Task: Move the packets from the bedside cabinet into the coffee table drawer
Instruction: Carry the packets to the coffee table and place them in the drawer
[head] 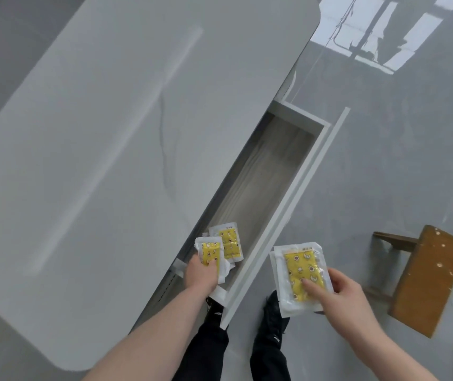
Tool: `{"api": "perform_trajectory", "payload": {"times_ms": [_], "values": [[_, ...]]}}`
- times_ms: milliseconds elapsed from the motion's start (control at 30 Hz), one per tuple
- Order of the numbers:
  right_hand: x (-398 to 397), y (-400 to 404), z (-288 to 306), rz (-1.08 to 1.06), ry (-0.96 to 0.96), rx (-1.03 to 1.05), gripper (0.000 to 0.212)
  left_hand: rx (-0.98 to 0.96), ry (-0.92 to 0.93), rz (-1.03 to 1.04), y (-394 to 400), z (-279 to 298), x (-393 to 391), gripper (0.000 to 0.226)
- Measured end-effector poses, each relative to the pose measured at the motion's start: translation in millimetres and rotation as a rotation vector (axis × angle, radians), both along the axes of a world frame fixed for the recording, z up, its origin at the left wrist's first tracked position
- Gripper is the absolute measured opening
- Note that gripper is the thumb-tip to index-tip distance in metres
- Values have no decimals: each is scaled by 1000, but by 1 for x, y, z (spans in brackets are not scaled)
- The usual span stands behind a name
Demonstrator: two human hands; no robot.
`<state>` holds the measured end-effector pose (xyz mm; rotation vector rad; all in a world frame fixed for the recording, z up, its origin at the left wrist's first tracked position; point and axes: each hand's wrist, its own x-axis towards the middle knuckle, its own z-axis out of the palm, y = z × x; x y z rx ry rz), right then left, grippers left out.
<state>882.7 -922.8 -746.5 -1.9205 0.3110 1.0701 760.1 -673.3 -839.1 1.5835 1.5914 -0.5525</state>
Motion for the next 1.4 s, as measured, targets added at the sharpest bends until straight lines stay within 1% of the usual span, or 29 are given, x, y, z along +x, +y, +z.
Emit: {"api": "perform_trajectory", "payload": {"times_ms": [133, 233, 333, 400, 467, 533, 633, 800, 900, 933, 1000, 1033, 1100, 1167, 1267, 1333, 1400], "values": [[-7, -2, 5, 11, 14, -12, 13, -37, -39, 0, -3, 9, -18, 12], [-7, -2, 5, 12, 27, -17, 15, -62, -155, -22, -4, 9, -20, 3], [-5, -1, 1, 11, 29, -26, 17, -95, -228, -79, -1, 3, -10, 9], [-5, 0, -3, 5, 34, -24, 17, -102, -190, -160, 3, -6, -4, 13], [-5, 2, -7, 2, 37, -23, 17, -98, -75, -282, 7, -18, -2, 13], [-6, 5, -10, 0, 44, -24, 16, -72, 48, -352, 10, -29, -6, 17], [-7, 11, -11, 0, 55, -20, 15, -51, 97, -337, 12, -34, -14, 17], [-6, 23, -10, -7, 72, -17, 13, -56, -84, -111, 15, -38, -11, 10], [-2, 29, -11, 1, 80, -17, 15, -107, -124, -125, 21, -41, -3, 6], [0, 31, -12, 4, 85, -19, 15, -127, -109, -154, 22, -43, -1, 13], [1, 35, -13, 8, 96, -25, 15, -159, -19, -242, 25, -47, -1, 41], [1, 38, -14, 13, 98, -27, 14, -156, 35, -297, 25, -48, -2, 50], [2, 45, -15, 25, 87, -27, 12, -126, 79, -364, 26, -47, -6, 56], [3, 58, -16, 40, 71, -30, 10, -110, 30, -332, 26, -43, -12, 54], [4, 89, -23, 89, 34, -43, 7, -90, -44, -192, 32, -32, -21, 46], [2, 115, -33, 132, 4, -58, 7, -82, -47, -143, 39, -26, -29, 41], [-3, 143, -46, 192, -9, -89, 9, -89, -31, -137, 45, -23, -37, 38]]}}
